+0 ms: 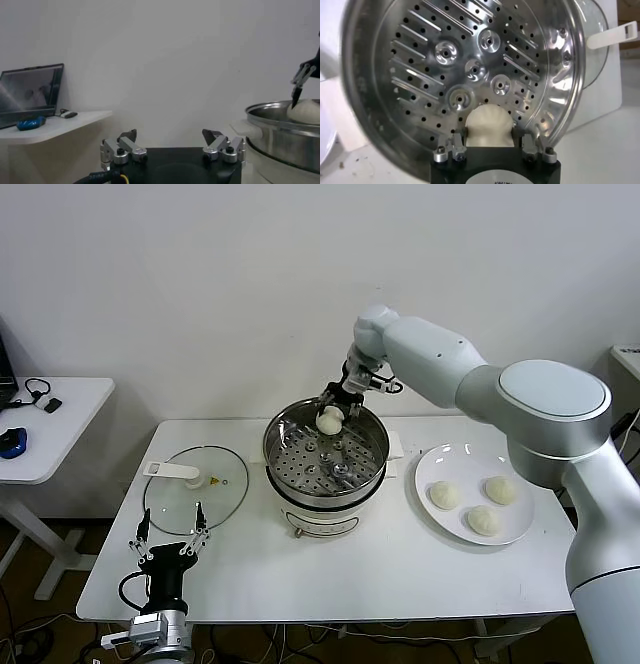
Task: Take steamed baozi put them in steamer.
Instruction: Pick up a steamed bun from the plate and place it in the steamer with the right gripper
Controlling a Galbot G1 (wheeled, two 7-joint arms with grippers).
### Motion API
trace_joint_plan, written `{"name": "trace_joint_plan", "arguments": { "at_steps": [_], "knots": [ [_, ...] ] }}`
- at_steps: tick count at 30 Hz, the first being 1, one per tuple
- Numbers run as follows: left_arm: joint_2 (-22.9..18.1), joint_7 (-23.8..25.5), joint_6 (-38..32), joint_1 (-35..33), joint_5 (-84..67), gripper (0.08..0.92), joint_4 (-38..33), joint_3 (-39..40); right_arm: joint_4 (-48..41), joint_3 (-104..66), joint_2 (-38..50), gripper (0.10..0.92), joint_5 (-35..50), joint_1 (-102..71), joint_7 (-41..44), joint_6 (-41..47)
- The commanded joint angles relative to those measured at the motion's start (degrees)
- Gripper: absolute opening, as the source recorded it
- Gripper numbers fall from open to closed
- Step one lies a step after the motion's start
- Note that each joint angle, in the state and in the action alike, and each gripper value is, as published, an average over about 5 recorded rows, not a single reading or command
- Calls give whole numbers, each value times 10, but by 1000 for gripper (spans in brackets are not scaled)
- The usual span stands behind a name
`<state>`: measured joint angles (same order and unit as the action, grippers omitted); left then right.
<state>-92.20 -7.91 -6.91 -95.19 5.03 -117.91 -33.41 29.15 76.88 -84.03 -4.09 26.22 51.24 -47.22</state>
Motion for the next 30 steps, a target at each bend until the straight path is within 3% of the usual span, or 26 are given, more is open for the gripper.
{"name": "trace_joint_plan", "arguments": {
  "at_steps": [1,6,15,19,23,26,30],
  "knots": [
    [-28,0,1,2,1,823,1,1,-39,-19,-28,602,-21,-28,-3,-28],
    [-28,0,1,1,0,823,0,1,-47,-21,-35,613,-21,-28,0,-28],
    [-28,2,2,1,0,823,-5,2,-41,-7,-27,804,19,-10,8,-28],
    [-28,3,3,-1,0,823,-9,1,-7,18,-4,822,85,16,36,-28],
    [-28,4,5,-2,0,823,-12,-1,81,93,41,823,200,79,57,-28],
    [-28,4,5,-2,1,823,-14,0,173,163,80,823,290,146,41,29],
    [-28,4,6,-3,1,823,-17,3,275,269,121,823,392,235,24,200]
  ]
}}
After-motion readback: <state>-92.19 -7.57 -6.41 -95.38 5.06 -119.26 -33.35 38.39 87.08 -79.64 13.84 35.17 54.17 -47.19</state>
